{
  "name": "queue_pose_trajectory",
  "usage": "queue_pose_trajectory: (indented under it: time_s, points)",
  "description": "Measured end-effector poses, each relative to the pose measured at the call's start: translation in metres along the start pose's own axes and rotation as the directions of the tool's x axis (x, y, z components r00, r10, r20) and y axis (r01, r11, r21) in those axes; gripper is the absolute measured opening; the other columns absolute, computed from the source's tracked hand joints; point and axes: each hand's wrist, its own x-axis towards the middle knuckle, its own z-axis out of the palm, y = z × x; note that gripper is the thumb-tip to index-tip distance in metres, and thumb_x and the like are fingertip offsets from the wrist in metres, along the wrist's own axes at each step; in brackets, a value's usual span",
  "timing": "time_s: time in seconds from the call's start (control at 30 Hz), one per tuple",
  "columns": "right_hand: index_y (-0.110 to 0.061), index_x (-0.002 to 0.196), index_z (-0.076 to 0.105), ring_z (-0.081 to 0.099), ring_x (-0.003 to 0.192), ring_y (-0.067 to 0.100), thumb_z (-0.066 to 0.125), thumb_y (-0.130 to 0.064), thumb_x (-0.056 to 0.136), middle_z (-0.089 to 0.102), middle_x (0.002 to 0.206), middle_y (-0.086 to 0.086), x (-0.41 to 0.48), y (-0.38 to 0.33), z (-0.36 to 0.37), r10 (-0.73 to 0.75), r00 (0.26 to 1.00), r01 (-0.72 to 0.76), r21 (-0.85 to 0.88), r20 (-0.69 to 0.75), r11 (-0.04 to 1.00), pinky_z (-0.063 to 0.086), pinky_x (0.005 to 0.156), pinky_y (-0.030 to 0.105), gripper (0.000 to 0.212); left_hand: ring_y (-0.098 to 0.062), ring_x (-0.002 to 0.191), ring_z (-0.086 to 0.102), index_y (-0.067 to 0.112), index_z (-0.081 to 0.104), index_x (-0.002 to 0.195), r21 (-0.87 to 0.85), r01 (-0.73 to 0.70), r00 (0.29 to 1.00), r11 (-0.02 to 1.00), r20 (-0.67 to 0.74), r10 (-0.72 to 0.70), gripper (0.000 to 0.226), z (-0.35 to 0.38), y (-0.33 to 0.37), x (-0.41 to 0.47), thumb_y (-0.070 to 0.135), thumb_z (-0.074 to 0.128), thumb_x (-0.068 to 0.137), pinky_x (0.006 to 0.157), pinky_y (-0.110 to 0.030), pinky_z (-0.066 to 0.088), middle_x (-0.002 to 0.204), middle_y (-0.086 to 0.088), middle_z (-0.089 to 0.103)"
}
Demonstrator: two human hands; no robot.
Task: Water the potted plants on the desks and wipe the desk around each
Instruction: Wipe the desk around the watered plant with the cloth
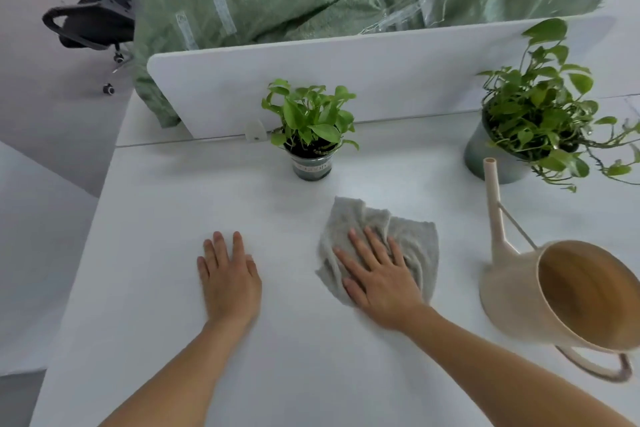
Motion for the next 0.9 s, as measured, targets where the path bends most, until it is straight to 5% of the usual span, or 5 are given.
queue_pose_trajectory:
  time_s: [0.2,0.33,0.5,0.73,0.9]
  points:
    - [-0.037,0.155,0.029,0.012,0.153,0.025,0.017,-0.056,0.104,0.023,0.166,0.001,-0.076,-0.013,0.021,0.041,0.999,-0.041,-0.022,0.013,0.999,0.014,0.116,0.051,0.056,-0.034,0.149,0.001,0.018,0.019,0.154,-0.039,0.027,0.996,0.999,0.081,-0.024,0.058,-0.031,-0.016,-0.02,0.04,0.032,0.101,0.12,-0.043,0.008,0.161,-0.017,0.001]
    - [-0.04,0.156,0.023,0.014,0.153,0.024,0.015,-0.063,0.101,0.017,0.167,-0.001,-0.064,-0.004,0.016,0.065,0.997,-0.065,-0.001,0.045,0.998,0.01,0.118,0.048,0.06,-0.036,0.148,-0.005,0.021,0.008,0.155,0.0,0.074,0.963,0.997,0.259,-0.072,0.079,-0.045,-0.022,-0.015,0.058,0.041,0.094,0.12,-0.046,0.009,0.161,-0.015,-0.007]
    - [-0.044,0.156,-0.007,-0.016,0.153,0.02,-0.002,-0.068,0.092,-0.016,0.167,-0.004,0.018,0.027,-0.013,0.279,0.96,-0.279,0.027,0.016,0.96,-0.012,0.122,0.048,0.068,-0.048,0.144,-0.011,0.014,-0.012,0.152,0.151,0.066,0.876,0.986,0.464,-0.13,0.119,-0.053,-0.008,0.002,0.074,0.056,0.076,0.115,-0.055,0.018,0.156,-0.027,-0.019]
    - [-0.028,0.159,-0.006,-0.017,0.152,0.033,0.008,-0.055,0.101,-0.017,0.166,0.009,0.155,0.05,-0.058,0.414,0.906,-0.419,0.053,0.084,0.906,-0.003,0.116,0.068,0.065,-0.052,0.142,-0.008,0.012,-0.013,0.152,0.189,0.082,0.881,0.979,0.446,-0.16,0.121,-0.044,-0.004,0.008,0.073,0.058,0.075,0.114,-0.057,0.019,0.154,-0.03,-0.017]
    - [-0.027,0.159,-0.008,-0.021,0.152,0.029,0.005,-0.052,0.101,-0.018,0.166,0.008,0.138,0.027,-0.043,0.373,0.928,-0.373,0.062,0.011,0.926,-0.007,0.121,0.059,0.064,-0.051,0.142,-0.009,0.014,-0.013,0.152,0.182,0.082,0.883,0.98,0.442,-0.156,0.122,-0.042,-0.007,0.008,0.074,0.058,0.074,0.115,-0.058,0.017,0.154,-0.029,-0.019]
